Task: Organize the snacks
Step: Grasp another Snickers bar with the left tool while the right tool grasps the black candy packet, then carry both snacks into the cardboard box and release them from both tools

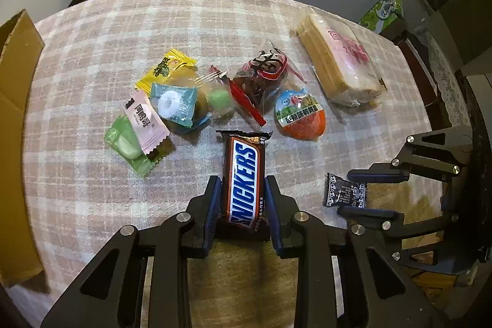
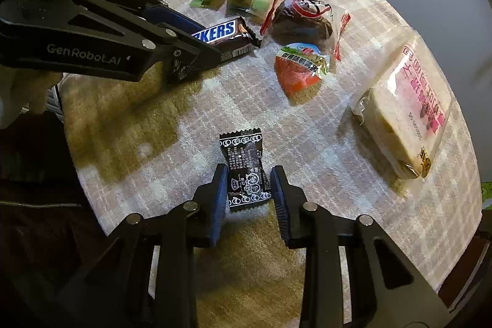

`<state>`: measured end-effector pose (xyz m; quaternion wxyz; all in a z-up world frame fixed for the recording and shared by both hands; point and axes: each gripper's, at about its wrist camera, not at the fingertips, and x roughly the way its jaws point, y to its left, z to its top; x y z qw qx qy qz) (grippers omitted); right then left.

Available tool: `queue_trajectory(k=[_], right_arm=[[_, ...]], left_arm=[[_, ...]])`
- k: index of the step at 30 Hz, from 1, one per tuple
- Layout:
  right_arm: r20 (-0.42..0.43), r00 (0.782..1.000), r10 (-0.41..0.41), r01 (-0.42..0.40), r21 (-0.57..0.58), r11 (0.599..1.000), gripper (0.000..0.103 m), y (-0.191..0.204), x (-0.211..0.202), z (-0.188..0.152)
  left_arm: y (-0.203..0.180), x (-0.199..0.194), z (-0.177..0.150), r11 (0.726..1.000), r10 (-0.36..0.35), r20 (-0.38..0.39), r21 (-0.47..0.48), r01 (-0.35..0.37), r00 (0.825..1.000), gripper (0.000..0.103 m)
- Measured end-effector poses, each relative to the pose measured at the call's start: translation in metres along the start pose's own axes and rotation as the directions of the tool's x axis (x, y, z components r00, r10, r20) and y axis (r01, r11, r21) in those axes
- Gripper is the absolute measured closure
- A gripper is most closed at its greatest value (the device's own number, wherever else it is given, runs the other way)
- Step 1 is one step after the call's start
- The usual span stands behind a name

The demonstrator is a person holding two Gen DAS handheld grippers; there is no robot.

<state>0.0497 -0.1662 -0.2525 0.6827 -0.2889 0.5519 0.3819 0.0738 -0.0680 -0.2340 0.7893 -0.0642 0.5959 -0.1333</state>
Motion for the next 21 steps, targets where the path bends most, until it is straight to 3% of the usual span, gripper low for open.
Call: queue_trajectory(k=[7,21], right_arm=[[0.029,0.999,0.016,-0.018,0.065,0.998,0.074,-0.004,-0.005,-0.005],[0.140,0.990,0.010,-0.040,0.212,0.976,0.074,-0.019,-0.059,-0.018]], left_arm=[[0.001,-0.004,-0.002,1.000,0.000,0.012,-0.006,0.000,1.000,0.076],[0.034,-0.048,-0.013,0.998,-0.008,0.077,-0.059,0.013,0.997,0.076]])
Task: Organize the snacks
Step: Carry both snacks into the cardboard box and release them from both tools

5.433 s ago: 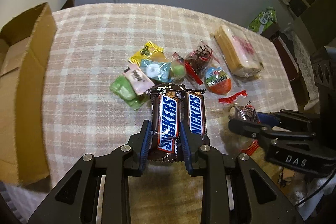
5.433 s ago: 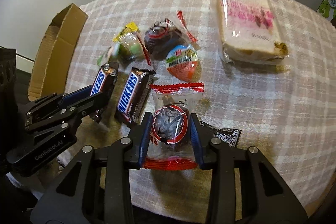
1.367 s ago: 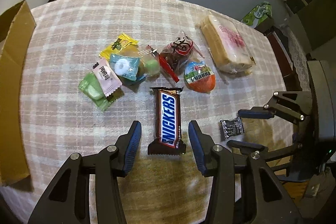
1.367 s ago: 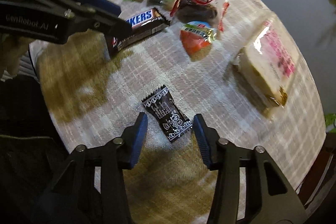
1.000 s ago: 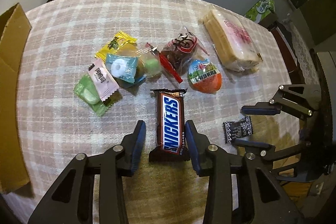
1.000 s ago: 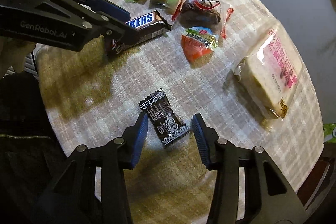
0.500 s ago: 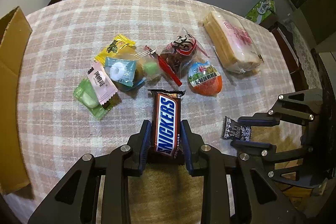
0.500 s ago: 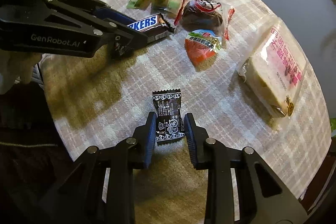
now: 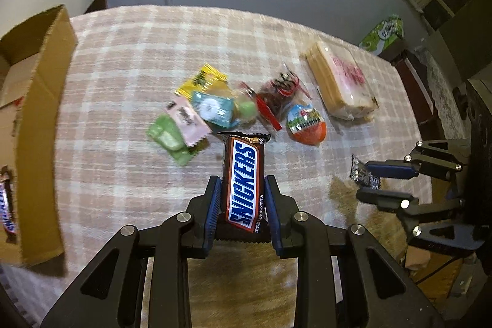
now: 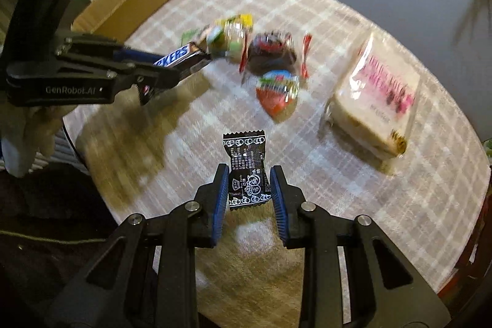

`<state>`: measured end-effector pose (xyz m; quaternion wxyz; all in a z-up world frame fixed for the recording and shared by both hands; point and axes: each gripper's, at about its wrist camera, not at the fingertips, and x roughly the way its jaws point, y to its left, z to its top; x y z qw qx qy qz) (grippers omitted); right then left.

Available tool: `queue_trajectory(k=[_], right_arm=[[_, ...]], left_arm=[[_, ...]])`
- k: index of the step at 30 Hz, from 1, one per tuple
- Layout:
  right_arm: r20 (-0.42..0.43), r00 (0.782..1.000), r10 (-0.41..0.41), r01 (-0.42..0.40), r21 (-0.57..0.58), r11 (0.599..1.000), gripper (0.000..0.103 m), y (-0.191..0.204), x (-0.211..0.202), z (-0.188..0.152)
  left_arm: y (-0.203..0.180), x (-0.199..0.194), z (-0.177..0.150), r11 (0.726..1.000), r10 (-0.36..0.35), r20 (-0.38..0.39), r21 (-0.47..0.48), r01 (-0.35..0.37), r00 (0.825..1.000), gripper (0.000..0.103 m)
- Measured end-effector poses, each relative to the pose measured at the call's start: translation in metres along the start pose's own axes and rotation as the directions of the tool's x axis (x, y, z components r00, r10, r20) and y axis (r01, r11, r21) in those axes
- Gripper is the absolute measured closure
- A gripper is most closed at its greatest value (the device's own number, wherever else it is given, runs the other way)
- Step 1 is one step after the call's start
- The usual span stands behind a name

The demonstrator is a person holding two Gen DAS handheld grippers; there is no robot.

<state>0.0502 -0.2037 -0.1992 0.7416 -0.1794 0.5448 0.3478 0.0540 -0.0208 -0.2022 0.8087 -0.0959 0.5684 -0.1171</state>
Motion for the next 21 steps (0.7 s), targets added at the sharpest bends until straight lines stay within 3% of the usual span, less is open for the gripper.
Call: queue_trajectory(k=[5,21], right_arm=[[0.048,0.999,-0.004,0.004,-0.003,1.000,0.074,0.007,-0.013,0.023],[0.164,0.984,0.071,-0.055,-0.100,0.994,0.075,0.074,0.000,0.155]], left_arm=[[0.019,-0.022,0.001,1.000,0.018,0.045,-0.024,-0.017,0.999,0.076],[0.106,-0.086,-0.002,0.974,0.135,0.158,-0.203,-0.102,0.978,0.076]])
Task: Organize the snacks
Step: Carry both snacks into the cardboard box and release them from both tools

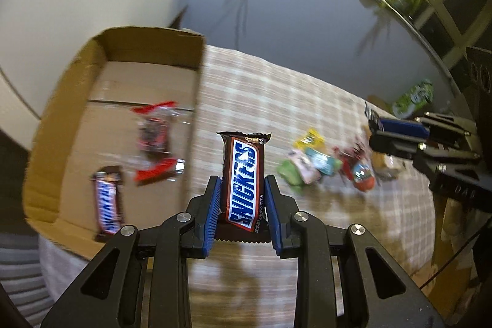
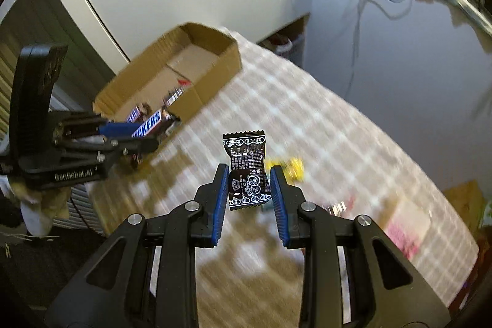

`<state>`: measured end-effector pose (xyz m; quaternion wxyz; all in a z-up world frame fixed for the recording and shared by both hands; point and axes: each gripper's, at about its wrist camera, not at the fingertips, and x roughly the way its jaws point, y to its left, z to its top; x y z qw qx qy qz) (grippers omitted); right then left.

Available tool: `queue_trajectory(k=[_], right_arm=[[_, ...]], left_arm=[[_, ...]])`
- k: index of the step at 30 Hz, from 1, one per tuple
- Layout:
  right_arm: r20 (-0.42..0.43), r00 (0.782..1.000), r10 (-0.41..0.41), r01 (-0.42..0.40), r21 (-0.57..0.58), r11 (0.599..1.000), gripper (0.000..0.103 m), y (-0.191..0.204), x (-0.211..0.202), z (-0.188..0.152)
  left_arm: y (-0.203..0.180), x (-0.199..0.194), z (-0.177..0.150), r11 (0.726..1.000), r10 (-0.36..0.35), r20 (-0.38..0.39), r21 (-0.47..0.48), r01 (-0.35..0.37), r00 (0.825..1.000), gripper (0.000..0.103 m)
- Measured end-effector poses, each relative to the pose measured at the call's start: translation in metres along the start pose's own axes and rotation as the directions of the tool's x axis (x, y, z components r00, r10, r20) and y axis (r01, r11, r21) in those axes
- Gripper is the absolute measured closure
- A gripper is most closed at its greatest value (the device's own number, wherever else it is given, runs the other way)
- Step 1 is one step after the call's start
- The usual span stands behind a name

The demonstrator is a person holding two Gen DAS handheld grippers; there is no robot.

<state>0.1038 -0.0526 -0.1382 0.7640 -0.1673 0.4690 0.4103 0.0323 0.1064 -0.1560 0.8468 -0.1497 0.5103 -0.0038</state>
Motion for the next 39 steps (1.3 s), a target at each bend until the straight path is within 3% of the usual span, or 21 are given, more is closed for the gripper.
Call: queue_trajectory(k=[20,37,38,39], right_arm=[[-0.056,0.998,0.042,-0.047,-0.107,0.993,0.074,0.066,0.096,0.107],[-0.101,0.995,0.017,-0.029,-0.121,0.992,0.074,0.081,0.147,0.135],[-0.101,0.995,0.016,-0.028,-0.117,0.993,0.070,0.080,0.147,0.135],[-0.097,0.995,0.015,-0.026,-0.113,0.993,0.059,0.079,0.145,0.135]], left_arm=[[0.102,-0.008,0.009,0.983,0.131,0.012,-0.135,-0.129,0.991,0.076],[0.122,0.006,0.020,0.980,0.123,0.000,-0.160,-0.121,0.992,0.076],[0.122,0.006,0.021,0.980,0.122,0.002,-0.160,-0.120,0.993,0.076],[0.122,0.006,0.021,0.980,0.120,0.001,-0.161,-0.118,0.993,0.072]])
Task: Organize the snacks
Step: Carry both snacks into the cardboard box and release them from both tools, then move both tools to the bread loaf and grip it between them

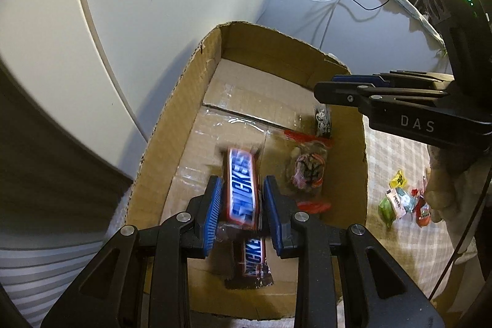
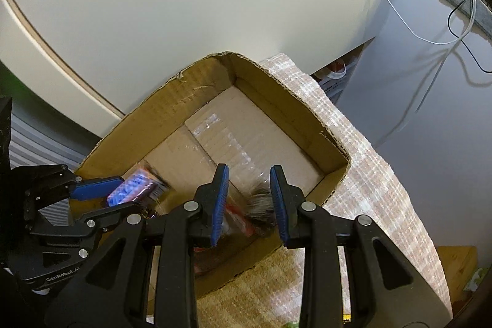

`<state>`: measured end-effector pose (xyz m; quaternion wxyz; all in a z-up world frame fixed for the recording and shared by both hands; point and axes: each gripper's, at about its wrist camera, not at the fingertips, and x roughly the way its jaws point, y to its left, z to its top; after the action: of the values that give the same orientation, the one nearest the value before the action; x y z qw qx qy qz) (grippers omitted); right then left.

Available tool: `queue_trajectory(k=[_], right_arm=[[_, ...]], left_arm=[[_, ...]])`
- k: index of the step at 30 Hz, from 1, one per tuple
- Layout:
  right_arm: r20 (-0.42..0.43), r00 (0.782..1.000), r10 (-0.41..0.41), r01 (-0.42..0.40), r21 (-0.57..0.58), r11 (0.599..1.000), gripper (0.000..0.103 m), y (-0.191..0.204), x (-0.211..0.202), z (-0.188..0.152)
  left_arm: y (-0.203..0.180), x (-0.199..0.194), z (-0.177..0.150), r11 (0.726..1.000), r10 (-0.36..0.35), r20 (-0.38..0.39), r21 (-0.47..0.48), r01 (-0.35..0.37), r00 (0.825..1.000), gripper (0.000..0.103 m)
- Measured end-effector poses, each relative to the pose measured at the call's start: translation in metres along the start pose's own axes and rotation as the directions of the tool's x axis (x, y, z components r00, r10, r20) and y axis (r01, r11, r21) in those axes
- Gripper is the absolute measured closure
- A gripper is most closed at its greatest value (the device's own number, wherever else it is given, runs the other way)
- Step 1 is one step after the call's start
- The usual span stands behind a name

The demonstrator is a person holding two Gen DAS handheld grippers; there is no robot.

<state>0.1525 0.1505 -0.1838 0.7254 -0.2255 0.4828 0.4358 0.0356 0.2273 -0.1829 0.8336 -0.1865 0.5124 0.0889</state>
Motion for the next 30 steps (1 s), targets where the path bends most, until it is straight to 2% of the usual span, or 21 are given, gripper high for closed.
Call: queue_trajectory(k=[1,2,3,9,14,18,22,23,26,27,30], right_arm=[[0.009,1.000,-0.003,0.003,0.003,1.000,0.051,-0.001,-0.003,-0.001],[0.018,1.000,-0.008,0.008,0.005,1.000,0.039,-0.002,-0.005,-0.001],[0.030,0.999,-0.013,0.013,0.009,1.000,0.035,-0.003,-0.009,-0.002],[0.048,0.999,-0.016,0.014,0.055,0.998,0.035,-0.015,-0.023,-0.009],[0.071,0.996,-0.048,0.041,0.097,0.994,0.035,-0.027,-0.039,-0.025],[0.105,0.992,-0.071,0.055,0.151,0.987,0.035,-0.041,-0.058,-0.046],[0.136,0.986,-0.094,0.063,0.216,0.974,0.034,-0.058,-0.080,-0.074],[0.128,0.988,-0.089,0.056,0.239,0.969,0.032,-0.065,-0.086,-0.083],[0.114,0.988,-0.100,0.060,0.312,0.948,0.014,-0.082,-0.100,-0.111],[0.114,0.988,-0.108,0.065,0.328,0.942,0.012,-0.087,-0.105,-0.119],[0.098,0.984,-0.149,0.099,0.393,0.914,0.012,-0.104,-0.120,-0.147]], left_arm=[[0.000,0.000,0.000,1.000,-0.004,-0.002,-0.001,0.004,1.000,0.067],[0.000,0.000,0.001,1.000,-0.008,-0.003,-0.001,0.008,1.000,0.051],[0.000,-0.001,0.001,1.000,-0.012,-0.001,-0.002,0.012,1.000,0.042],[-0.008,-0.011,0.000,1.000,-0.001,0.025,0.003,0.001,1.000,0.041],[-0.026,-0.021,-0.002,0.998,0.046,0.062,0.041,-0.049,0.997,0.041],[-0.034,-0.022,-0.002,1.000,0.027,0.054,-0.002,-0.027,0.998,0.041],[-0.052,-0.019,-0.004,1.000,0.015,0.042,0.020,-0.016,0.999,0.043],[-0.057,-0.019,-0.005,1.000,0.006,0.041,0.026,-0.007,0.999,0.043],[-0.076,-0.017,-0.008,0.998,-0.019,0.037,0.063,0.017,0.999,0.046],[-0.086,-0.016,-0.009,0.996,-0.034,0.034,0.085,0.031,0.999,0.051],[-0.112,-0.012,-0.012,0.988,-0.069,0.014,0.137,0.066,0.998,0.053]])
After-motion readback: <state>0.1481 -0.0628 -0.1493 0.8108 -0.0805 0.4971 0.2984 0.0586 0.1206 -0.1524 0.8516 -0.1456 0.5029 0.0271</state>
